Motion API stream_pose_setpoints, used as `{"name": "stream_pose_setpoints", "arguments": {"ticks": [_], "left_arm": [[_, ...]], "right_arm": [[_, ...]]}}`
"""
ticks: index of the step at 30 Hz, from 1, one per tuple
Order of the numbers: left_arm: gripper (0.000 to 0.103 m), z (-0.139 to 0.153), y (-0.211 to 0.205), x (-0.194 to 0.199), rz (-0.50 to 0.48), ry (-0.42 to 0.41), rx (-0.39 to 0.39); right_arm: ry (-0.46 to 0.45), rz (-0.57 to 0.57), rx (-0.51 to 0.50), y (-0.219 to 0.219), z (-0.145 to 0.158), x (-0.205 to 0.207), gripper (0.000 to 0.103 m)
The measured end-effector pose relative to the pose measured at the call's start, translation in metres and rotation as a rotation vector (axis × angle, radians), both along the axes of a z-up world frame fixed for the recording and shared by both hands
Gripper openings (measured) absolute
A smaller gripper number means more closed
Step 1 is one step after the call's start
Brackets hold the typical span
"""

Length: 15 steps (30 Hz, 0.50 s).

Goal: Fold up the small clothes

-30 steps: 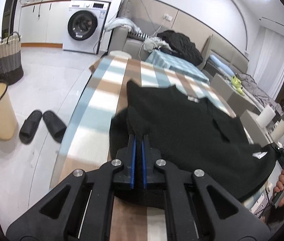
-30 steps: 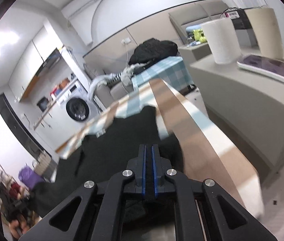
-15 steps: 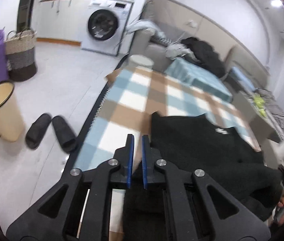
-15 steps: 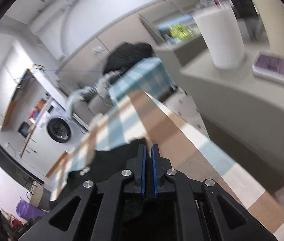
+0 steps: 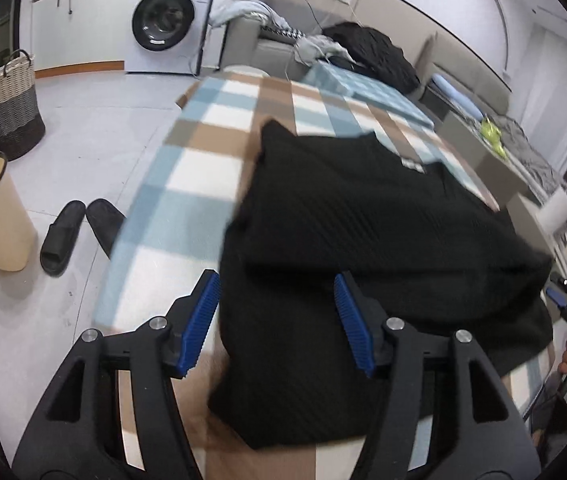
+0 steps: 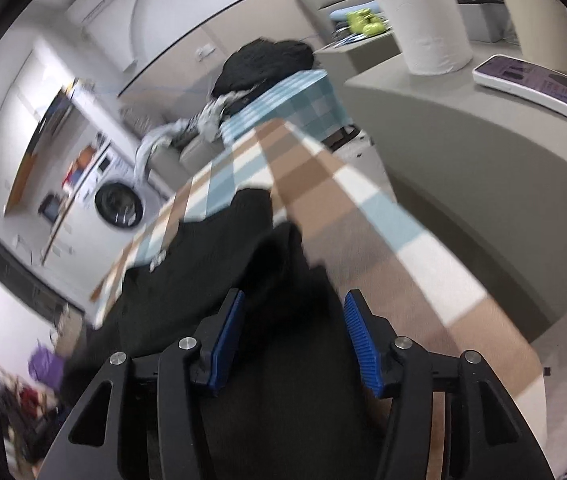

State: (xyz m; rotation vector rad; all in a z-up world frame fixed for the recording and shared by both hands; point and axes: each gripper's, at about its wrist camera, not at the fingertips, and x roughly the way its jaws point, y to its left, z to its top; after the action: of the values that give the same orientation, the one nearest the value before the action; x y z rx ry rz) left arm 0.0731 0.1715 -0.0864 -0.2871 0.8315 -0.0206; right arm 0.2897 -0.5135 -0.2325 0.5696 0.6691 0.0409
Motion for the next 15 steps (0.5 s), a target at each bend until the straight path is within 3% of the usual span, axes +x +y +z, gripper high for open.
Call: {"name": "stream_pose_setpoints", "arguments": {"ticks": [9,10,12,14,15], "left_arm": [[0.054,-0.023,-0.028,0.0,-0.04,0.053,0.077],[0.051,-0.024,-0.03,0.001,-0.04,0.051,0.079],[0.029,-0.025,-0.033,0.002,-0.041,0.048,0.078],[0.021,-0.025,-0.035,0.003,-0.039,0.045,0.107],[0.019,-0.025,-0.037,0.002,-0.048,0.043,0.123]], "right_arm": [[0.05,0.105,-0.13,0.026,-0.017,-0.002,0.053],[0.05,0.104,-0.141,0.028,-0.019,0.0,0.053],[0.047,0.094,-0.154,0.031,-0.021,0.002,0.051],[0.054,0.099,-0.189,0.036,-0.024,0.005,0.035],[0.051,0.099,-0.215,0.038,-0.024,0.006,0.031]]}}
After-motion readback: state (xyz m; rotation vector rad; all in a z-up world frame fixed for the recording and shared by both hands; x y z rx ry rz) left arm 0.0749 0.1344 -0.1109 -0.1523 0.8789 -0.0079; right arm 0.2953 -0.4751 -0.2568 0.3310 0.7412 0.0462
